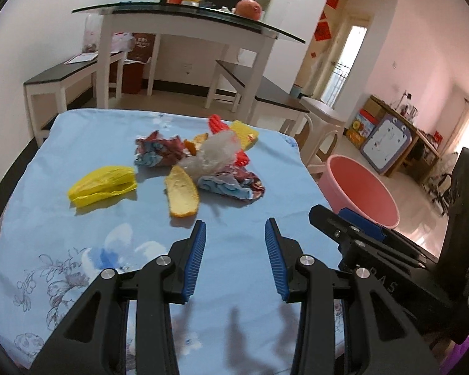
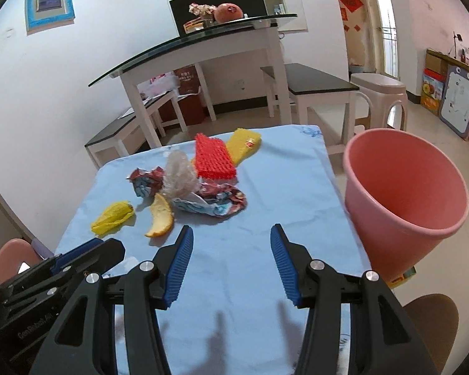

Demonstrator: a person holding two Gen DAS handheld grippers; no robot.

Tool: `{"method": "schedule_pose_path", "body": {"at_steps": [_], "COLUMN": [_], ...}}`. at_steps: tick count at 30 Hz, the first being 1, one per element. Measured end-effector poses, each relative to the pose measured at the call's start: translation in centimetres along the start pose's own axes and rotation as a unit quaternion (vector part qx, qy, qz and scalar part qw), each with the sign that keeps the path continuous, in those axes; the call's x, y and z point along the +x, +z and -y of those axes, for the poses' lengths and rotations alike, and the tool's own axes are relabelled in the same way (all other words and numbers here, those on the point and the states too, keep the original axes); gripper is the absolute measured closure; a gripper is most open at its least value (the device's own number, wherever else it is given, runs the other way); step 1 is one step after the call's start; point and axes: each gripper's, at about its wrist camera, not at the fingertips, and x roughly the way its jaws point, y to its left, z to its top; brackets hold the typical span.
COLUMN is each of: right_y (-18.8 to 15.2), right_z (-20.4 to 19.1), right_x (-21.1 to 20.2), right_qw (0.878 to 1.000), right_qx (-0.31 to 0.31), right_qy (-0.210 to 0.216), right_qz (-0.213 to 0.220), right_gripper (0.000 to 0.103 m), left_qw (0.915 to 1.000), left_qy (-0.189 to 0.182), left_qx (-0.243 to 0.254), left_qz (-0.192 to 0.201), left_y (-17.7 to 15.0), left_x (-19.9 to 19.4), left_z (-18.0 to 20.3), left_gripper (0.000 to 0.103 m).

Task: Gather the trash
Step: 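Move both open tools back over the remaining trash on the table, then grasp the yellow plastic bag with the left tool while the right tool grasps the clear plastic wrap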

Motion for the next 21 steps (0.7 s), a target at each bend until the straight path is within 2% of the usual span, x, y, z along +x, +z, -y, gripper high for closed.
{"method": "schedule_pose_path", "body": {"at_steps": [10,16,21], "right_y": [1.1,2.4,3.1], "right_z": [-2.0,-2.4,-2.9], "right_x": [2.0,3.2,4.6], "right_qw": [1.000,0.999,0.998], "right_qx": [-0.022,-0.031,-0.042], "right_qy": [0.012,0.022,0.035], "right_qz": [-0.001,0.002,-0.005], "right_gripper": [0.052,0.052,0.052], "left_qw": [0.9981,0.9967,0.9967], "left_qy": [0.028,0.062,0.063], "left_qx": [-0.047,-0.050,-0.043], "left_qz": [-0.027,-0.013,-0.027], "left_y": [-0.1,1.5,3.4], "left_x": [0.3,0.0,0.9], "left_z": [-3.5,-7.9,-11.9], "left_gripper": [0.063,0.063,0.063]}}
